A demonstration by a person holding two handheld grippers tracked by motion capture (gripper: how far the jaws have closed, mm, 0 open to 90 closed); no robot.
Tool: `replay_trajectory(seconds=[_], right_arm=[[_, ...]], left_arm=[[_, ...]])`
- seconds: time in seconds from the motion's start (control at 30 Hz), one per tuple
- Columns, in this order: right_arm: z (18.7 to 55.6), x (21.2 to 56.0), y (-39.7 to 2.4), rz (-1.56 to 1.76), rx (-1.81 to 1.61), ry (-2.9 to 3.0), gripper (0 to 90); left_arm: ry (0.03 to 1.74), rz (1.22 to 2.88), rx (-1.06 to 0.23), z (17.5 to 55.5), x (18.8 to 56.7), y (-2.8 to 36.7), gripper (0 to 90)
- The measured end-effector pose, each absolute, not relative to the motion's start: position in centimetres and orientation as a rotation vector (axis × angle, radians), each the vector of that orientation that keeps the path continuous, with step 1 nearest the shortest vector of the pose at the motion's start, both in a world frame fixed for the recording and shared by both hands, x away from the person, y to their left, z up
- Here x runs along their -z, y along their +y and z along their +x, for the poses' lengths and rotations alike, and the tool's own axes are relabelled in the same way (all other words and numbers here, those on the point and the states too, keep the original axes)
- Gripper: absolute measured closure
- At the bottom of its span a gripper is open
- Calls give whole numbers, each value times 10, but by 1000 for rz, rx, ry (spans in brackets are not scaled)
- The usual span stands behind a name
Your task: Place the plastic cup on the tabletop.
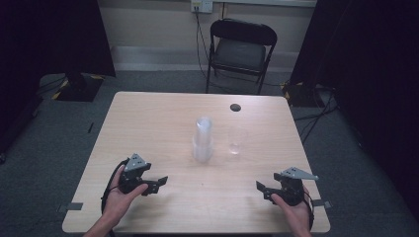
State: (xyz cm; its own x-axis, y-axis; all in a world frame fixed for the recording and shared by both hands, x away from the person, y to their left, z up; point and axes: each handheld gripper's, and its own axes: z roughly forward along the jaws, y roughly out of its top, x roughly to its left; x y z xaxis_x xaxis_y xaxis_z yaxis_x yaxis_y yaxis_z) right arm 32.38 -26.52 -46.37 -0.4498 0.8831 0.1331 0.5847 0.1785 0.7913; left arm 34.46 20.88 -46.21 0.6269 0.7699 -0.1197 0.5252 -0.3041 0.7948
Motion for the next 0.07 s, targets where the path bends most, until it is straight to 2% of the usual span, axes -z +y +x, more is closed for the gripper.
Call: replay_trajectory(seconds=[0.07], right_arm=[[324, 465, -266, 1399, -1158, 2105, 187]], left_arm=[[1015, 1994, -351, 344, 462, 209, 168]])
